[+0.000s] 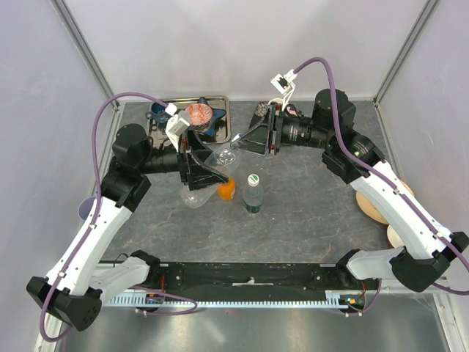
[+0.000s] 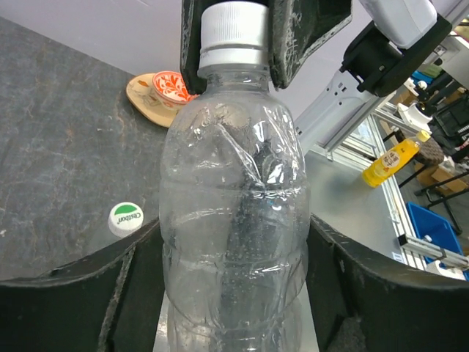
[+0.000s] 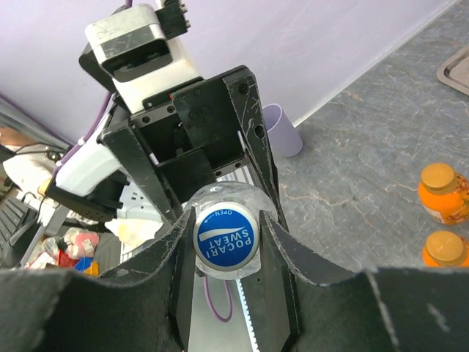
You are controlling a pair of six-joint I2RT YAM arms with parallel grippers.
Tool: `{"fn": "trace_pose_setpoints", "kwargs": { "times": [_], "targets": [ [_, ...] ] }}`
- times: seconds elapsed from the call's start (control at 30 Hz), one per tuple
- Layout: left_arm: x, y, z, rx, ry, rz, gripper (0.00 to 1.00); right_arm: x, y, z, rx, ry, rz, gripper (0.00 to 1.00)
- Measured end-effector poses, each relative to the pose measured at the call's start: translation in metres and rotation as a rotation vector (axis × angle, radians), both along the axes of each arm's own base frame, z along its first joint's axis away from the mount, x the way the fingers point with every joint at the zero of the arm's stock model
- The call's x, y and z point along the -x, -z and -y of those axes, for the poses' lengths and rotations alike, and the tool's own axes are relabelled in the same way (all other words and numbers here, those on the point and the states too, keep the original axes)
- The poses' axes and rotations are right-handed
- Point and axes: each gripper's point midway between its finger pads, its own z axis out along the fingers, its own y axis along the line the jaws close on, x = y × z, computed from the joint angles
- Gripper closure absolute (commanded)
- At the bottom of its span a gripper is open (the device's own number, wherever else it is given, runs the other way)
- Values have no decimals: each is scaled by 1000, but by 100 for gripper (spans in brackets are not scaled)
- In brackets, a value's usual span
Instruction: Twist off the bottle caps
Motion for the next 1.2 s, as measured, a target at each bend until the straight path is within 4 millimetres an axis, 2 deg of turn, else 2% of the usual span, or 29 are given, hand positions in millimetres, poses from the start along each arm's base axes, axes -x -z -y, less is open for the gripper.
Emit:
{"fn": "trace_pose_setpoints", "kwargs": {
  "times": [0.03,0.07,0.1,0.2,0.23,0.27,0.3,0.33,0.37,0.47,0.53,0.6,0.77,0.83,0.93,1.0,1.07,1.1,1.13,1.2],
  "targets": [
    [-1,2,1,-4,2,-5,35,0,0,0,-1,-2,-3,100],
    [-1,4,1,-7,4,-7,44,0,0,0,-1,-3,-2,100],
    [-2,5,2,-9,5,-9,47,0,1,0,1,-3,-2,100],
    [-2,7,2,-14,7,-10,52,-1,4,0,6,0,-2,67],
    [-2,7,2,-15,7,-8,52,-2,5,0,10,7,0,49],
    [-2,8,2,-16,5,-9,52,-4,5,1,14,18,6,41],
    [-3,8,2,-18,-2,-9,53,-7,6,2,20,40,12,26],
    [-4,9,2,-21,-8,-12,53,-11,7,5,31,77,21,5],
    [-5,10,2,-23,-16,-14,53,-16,7,9,40,121,33,2],
    [-10,11,2,-26,-48,-10,53,-33,4,32,59,303,79,2],
    [-15,10,1,-26,-84,-1,53,-46,-6,56,63,463,114,2],
    [-22,9,-1,-26,-126,6,54,-58,-17,86,81,637,141,2],
    [-41,7,-6,-27,-246,17,55,-97,-55,140,195,1055,230,2],
    [-48,7,-8,-29,-291,19,55,-115,-52,154,292,1210,256,2],
    [-57,8,-12,-31,-353,20,55,-143,-35,165,493,1391,297,2],
    [-61,10,-16,-36,-390,19,55,-162,-17,162,647,1464,330,2],
    [-63,11,-19,-39,-419,19,55,-178,0,149,774,1475,360,2],
    [-64,11,-21,-40,-431,20,55,-184,8,140,806,1462,368,2],
    [-65,11,-22,-41,-439,20,55,-187,13,135,813,1455,364,6],
    [-66,10,-24,-41,-460,25,55,-191,24,126,758,1407,336,12]
  ]
}}
